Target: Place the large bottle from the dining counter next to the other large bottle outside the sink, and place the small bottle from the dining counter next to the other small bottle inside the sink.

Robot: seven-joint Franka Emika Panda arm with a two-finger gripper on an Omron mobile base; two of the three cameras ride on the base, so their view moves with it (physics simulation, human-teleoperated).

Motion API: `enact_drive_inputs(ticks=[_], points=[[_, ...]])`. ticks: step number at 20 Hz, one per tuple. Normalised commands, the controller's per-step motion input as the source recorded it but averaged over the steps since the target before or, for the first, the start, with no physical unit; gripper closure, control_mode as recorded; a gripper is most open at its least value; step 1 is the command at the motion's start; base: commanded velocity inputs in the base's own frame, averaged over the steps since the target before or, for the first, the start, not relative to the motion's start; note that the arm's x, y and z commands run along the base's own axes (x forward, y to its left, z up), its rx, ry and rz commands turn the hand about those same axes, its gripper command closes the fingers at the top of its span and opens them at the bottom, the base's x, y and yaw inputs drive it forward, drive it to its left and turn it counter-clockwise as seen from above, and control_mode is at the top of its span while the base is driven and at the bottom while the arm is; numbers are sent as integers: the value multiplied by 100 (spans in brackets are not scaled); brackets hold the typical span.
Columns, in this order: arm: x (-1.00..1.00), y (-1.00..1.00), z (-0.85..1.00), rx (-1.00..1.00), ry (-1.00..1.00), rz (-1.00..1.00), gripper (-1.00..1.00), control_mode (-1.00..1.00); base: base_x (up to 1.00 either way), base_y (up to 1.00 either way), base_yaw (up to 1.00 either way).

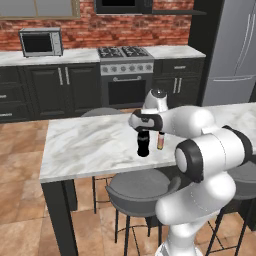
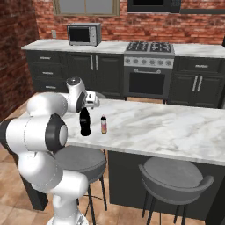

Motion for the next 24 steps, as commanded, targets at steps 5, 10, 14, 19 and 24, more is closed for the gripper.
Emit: enact_drive_inputs(ticks=[5, 10, 14, 19, 24], points=[[1, 14, -18, 0, 0, 1, 100, -100, 0, 0, 0], [-9, 4, -13, 0, 0, 0, 100, -100, 0, 0, 0], [-32, 0, -3, 0, -5, 0, 100, -100, 0, 0, 0], [-59, 0, 2, -1, -14, 7, 100, -100, 0, 0, 0], [-45, 0, 49, 0, -19, 9, 100, -100, 0, 0, 0]])
